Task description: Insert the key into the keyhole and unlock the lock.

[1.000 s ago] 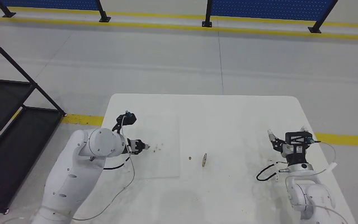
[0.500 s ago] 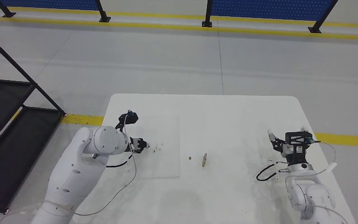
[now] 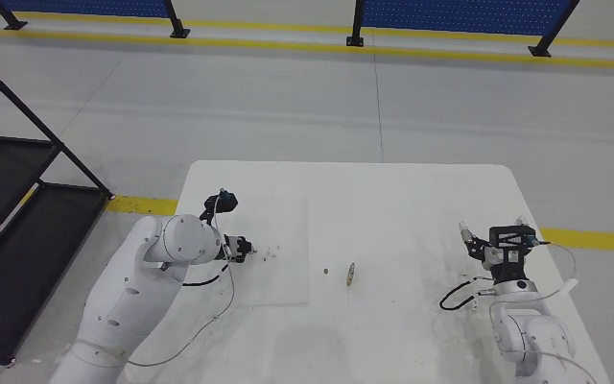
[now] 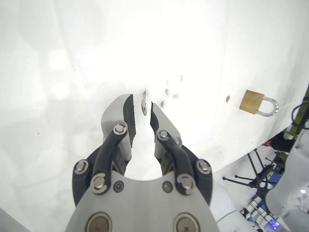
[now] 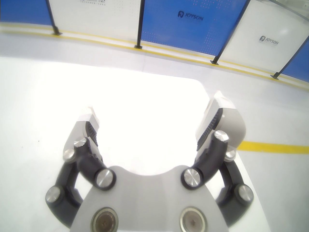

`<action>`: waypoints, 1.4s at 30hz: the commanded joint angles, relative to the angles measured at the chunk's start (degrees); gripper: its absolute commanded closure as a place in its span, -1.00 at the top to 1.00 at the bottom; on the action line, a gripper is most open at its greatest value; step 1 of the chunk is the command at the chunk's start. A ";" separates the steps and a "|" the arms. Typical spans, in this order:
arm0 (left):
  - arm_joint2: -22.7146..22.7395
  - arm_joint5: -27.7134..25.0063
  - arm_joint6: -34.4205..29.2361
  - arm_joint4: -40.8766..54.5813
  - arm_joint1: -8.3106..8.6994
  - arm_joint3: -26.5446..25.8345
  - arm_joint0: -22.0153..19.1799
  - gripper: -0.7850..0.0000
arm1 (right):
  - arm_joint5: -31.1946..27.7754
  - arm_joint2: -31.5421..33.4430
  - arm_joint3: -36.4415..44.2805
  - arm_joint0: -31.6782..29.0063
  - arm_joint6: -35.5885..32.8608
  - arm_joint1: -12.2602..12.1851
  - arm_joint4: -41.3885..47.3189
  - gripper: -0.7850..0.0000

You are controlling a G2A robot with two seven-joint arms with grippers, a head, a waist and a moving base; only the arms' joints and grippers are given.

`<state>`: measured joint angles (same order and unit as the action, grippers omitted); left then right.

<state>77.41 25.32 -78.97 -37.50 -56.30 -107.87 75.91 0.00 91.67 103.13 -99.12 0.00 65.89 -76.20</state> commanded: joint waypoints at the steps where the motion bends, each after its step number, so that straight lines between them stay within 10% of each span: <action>1: -0.30 0.16 0.16 0.21 0.14 0.28 -0.22 -0.58 | 0.00 0.00 0.00 0.00 0.00 0.00 0.00 1.00; 18: -2.84 1.59 1.59 2.45 1.56 1.32 -1.67 -0.64 | 0.00 0.00 0.00 0.00 0.00 0.00 0.00 1.00; 22: -3.57 2.01 2.01 2.72 1.89 1.55 -2.08 -1.00 | 0.00 0.00 0.00 0.00 0.00 0.00 0.00 1.00; 42: -3.99 -2.64 -2.63 -6.37 4.53 -3.37 -2.23 -1.00 | 0.00 0.00 0.00 0.00 0.00 0.00 0.00 1.00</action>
<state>73.48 23.25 -81.03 -42.74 -51.90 -110.99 73.64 0.00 91.67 103.13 -99.12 0.00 65.89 -76.20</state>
